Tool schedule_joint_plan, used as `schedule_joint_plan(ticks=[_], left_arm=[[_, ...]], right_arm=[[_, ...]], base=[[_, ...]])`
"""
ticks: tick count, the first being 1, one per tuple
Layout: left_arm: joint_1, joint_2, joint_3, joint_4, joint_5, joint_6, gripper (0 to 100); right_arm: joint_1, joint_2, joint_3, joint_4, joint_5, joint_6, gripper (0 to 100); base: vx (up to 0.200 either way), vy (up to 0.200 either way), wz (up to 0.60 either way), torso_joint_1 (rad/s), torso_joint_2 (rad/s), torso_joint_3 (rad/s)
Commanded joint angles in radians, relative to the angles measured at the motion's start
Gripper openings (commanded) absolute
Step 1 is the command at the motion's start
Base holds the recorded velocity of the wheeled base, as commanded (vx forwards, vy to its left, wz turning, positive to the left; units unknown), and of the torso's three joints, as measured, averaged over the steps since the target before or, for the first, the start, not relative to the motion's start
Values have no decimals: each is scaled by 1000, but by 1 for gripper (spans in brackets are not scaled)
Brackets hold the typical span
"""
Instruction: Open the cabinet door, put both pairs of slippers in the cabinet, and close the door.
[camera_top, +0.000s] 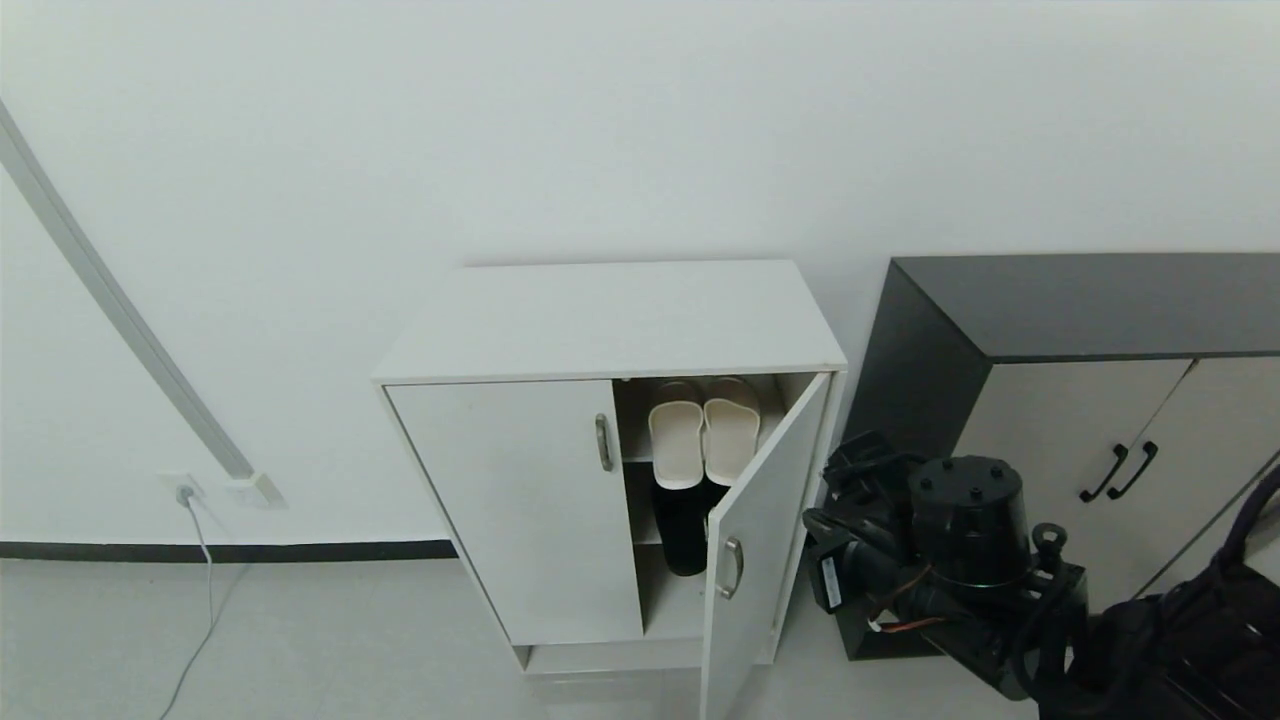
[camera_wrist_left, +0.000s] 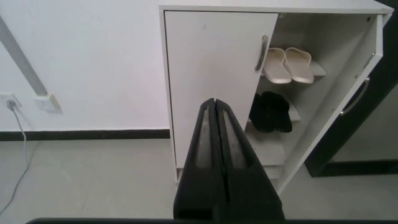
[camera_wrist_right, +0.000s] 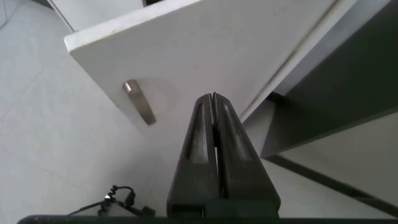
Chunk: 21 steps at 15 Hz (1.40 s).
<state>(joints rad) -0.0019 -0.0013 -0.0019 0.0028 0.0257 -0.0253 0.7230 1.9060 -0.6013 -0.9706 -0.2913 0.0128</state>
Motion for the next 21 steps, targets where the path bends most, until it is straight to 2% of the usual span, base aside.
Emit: schedule_joint_plan(ticks=[1,15,21], left_arm=[[0,1,0,-1,0,-1,0],[0,1,0,-1,2,-1,0],[0,1,0,-1,0,-1,0]], right_arm=[[1,61,-35,-16,1,1,0],[-36,317,-331,-31,0,0,0],[-106,452,-523,-31,0,0,0]], base=[[0,0,0,0,0,0],[0,0,0,0,0,0],[0,0,0,0,0,0]])
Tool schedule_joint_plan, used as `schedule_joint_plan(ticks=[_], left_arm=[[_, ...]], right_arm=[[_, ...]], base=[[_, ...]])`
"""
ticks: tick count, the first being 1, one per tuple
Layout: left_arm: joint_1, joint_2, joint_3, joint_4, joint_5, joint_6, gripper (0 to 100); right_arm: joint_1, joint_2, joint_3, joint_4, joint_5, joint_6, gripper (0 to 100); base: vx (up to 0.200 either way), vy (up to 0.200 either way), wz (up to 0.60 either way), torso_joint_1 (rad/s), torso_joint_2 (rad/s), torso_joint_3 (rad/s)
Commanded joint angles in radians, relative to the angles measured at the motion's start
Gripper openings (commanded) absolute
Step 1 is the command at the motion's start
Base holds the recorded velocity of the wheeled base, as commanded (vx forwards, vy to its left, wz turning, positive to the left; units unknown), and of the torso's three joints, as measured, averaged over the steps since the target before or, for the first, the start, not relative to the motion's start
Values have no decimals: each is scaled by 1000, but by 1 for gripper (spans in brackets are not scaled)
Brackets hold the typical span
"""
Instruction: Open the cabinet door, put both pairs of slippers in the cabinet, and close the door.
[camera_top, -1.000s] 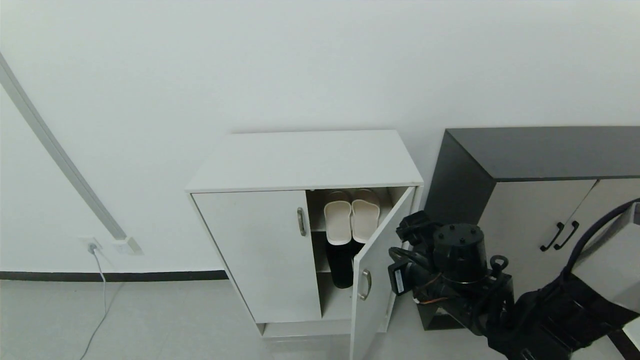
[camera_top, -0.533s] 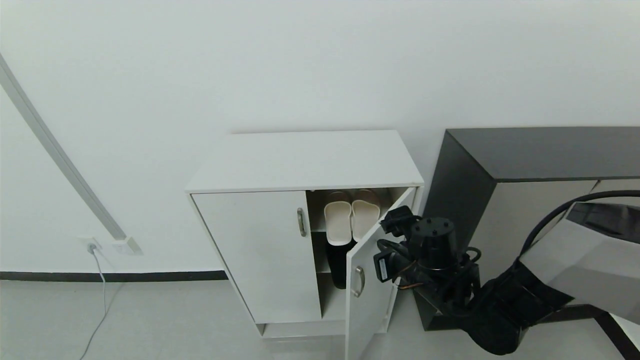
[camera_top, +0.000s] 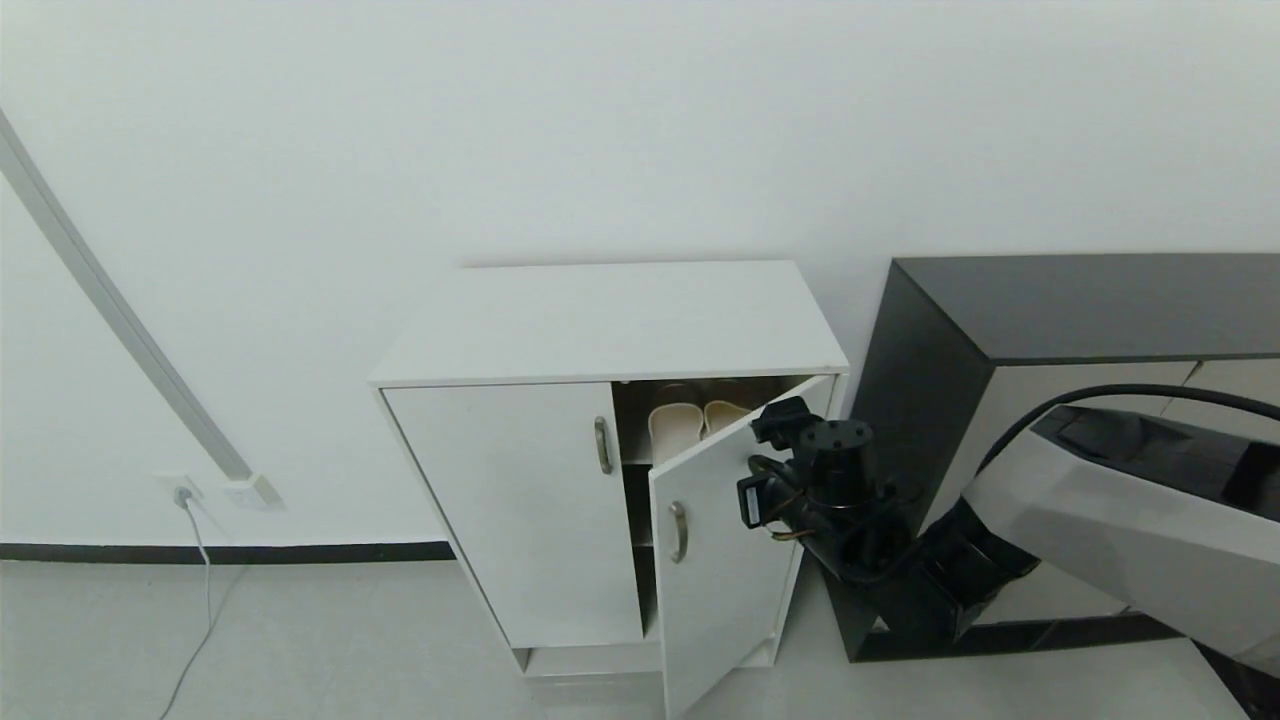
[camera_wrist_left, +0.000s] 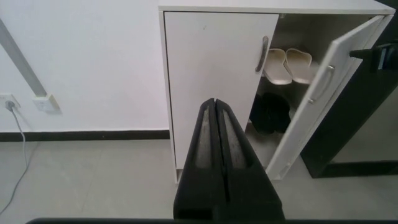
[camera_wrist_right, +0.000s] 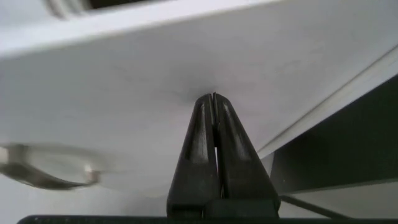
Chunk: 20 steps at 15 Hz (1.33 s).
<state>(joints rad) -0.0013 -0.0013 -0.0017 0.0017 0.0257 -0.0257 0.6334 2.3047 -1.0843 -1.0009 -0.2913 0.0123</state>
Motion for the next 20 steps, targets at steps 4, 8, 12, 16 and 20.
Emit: schedule_joint_plan(ticks=[4,8,12,16,20], left_arm=[[0,1,0,0,0,0,0],[0,1,0,0,0,0,0],[0,1,0,0,0,0,0],[0,1,0,0,2,0,0],[0,1,0,0,2,0,0]], right_arm=[[-50,98,-111,5,0,0,0],[-58,101,-140,13,6,-2,0],[-72,116,-209,67,7,0,0],[-80,122,-258,108,7,0,0],[-90,147,-316,142,7,0,0]], base=[[0,0,0,0,0,0],[0,0,0,0,0,0],[0,0,0,0,0,0],[0,0,0,0,0,0],[0,0,0,0,0,0]])
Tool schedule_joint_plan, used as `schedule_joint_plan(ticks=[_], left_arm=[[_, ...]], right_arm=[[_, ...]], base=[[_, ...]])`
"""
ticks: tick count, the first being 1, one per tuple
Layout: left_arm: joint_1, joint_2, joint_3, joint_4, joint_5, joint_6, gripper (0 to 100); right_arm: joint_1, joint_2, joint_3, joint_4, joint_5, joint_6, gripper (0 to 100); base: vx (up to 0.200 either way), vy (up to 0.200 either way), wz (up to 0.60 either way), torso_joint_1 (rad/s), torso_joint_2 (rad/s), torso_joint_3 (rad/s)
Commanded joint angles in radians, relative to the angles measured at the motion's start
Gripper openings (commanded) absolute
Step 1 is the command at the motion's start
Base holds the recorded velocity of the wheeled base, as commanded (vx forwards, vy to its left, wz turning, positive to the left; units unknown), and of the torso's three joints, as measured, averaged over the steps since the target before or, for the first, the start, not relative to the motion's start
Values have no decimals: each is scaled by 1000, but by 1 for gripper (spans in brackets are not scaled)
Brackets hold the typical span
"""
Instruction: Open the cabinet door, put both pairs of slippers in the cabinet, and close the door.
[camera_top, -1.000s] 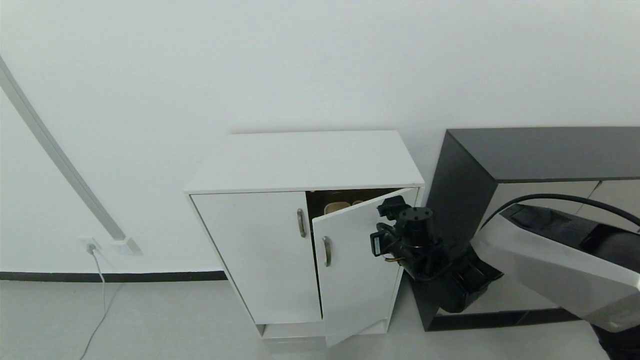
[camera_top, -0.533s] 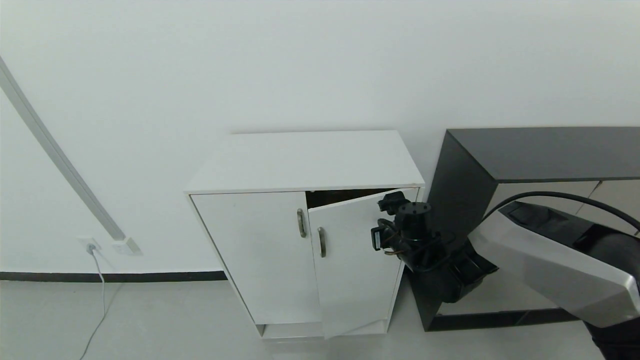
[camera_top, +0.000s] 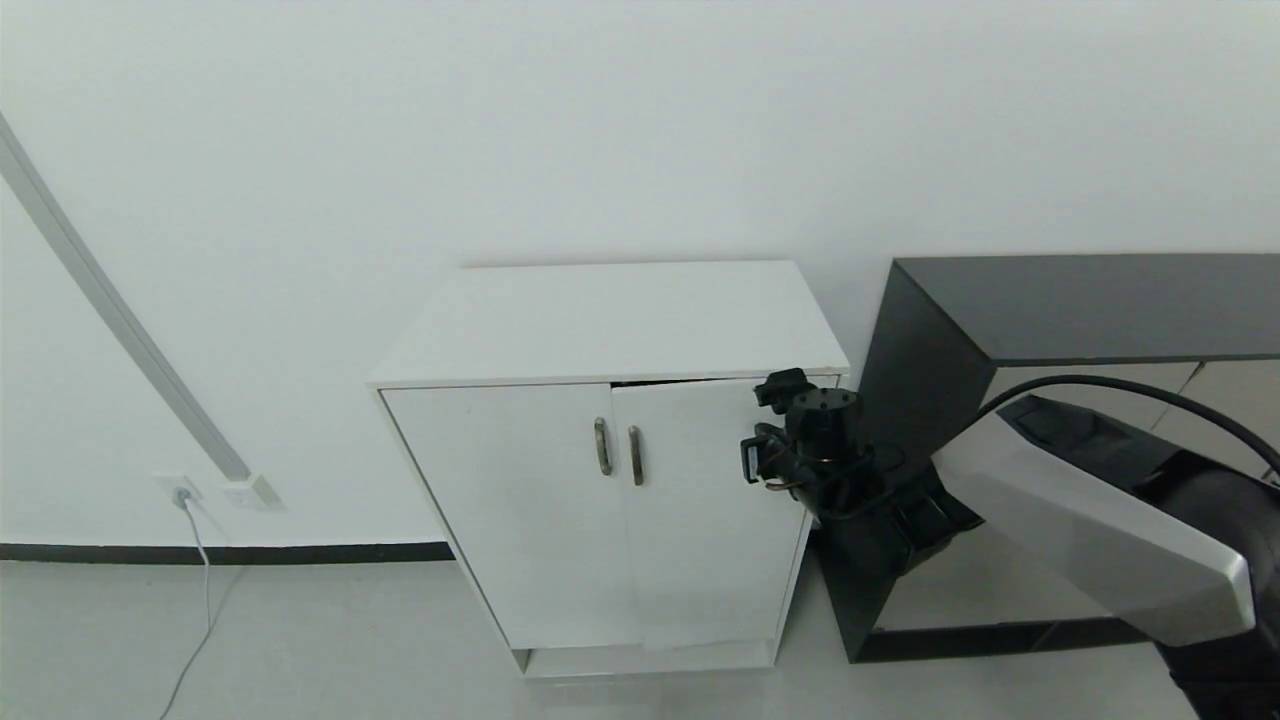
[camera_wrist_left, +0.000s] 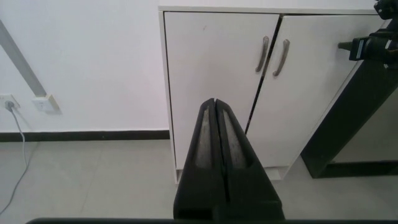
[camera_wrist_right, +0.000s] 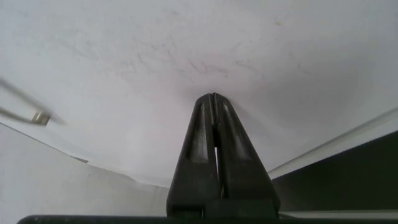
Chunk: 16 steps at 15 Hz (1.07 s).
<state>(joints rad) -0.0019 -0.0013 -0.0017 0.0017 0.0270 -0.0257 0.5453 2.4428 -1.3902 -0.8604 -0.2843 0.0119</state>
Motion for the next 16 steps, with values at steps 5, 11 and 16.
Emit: schedule_joint_plan(ticks=[5,11,16], left_arm=[[0,1,0,0,1,0,0],[0,1,0,0,1,0,0],[0,1,0,0,1,0,0]], right_arm=[[-5,13,-16,4,-1,0,0],[-11,21,-46,18,0,0,0],[-10,21,-43,17,-1,2,0]], base=[[0,0,0,0,0,0],[0,0,0,0,0,0],[0,0,0,0,0,0]])
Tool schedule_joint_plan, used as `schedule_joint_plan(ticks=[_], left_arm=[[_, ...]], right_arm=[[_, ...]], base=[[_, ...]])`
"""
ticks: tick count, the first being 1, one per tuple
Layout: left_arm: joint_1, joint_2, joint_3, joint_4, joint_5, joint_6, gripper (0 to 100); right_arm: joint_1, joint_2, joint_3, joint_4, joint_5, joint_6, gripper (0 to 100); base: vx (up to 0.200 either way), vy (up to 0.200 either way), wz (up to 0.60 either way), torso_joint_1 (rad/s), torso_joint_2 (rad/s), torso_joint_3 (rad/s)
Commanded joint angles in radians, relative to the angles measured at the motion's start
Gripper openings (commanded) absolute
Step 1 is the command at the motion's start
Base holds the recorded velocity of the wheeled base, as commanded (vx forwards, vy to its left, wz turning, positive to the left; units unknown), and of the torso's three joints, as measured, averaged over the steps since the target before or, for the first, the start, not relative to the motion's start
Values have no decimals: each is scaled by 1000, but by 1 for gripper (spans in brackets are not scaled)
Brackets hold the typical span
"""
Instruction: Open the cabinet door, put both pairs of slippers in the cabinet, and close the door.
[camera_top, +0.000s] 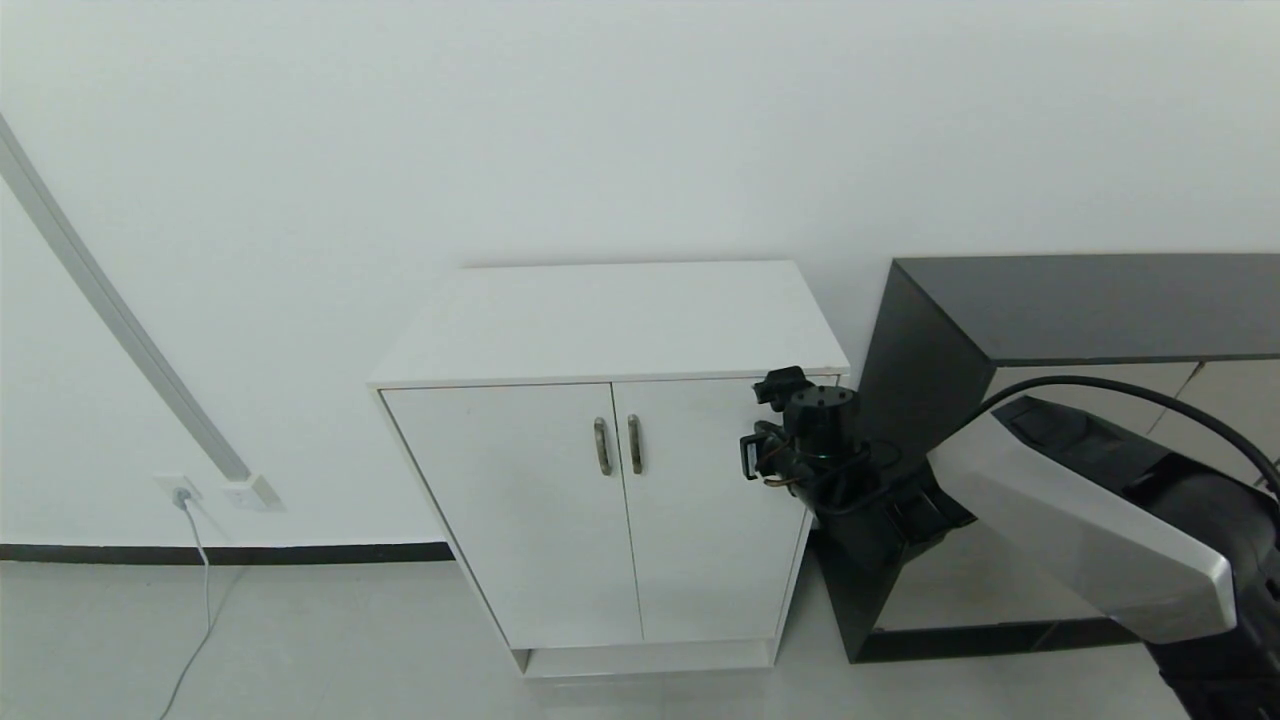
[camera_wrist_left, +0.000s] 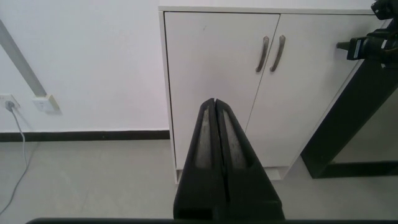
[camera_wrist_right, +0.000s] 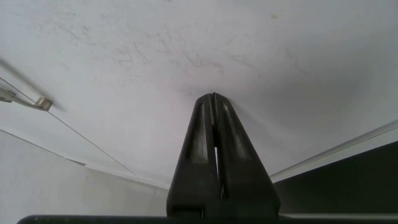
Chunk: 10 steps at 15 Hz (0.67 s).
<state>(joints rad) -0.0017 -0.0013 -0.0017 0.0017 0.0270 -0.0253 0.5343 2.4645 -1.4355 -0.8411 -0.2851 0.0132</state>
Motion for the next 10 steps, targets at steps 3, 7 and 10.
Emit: schedule_joint_plan(ticks=[3,7,10], left_arm=[[0,1,0,0,1,-1,0],[0,1,0,0,1,-1,0],[0,1,0,0,1,-1,0]], right_arm=[[9,-35,52,-3,0,10,0],[16,-136,199,-46,-2,28,0],[10,-262,377,-90,-5,28,0]], base=[[0,0,0,0,0,0],[0,0,0,0,0,0],[0,0,0,0,0,0]])
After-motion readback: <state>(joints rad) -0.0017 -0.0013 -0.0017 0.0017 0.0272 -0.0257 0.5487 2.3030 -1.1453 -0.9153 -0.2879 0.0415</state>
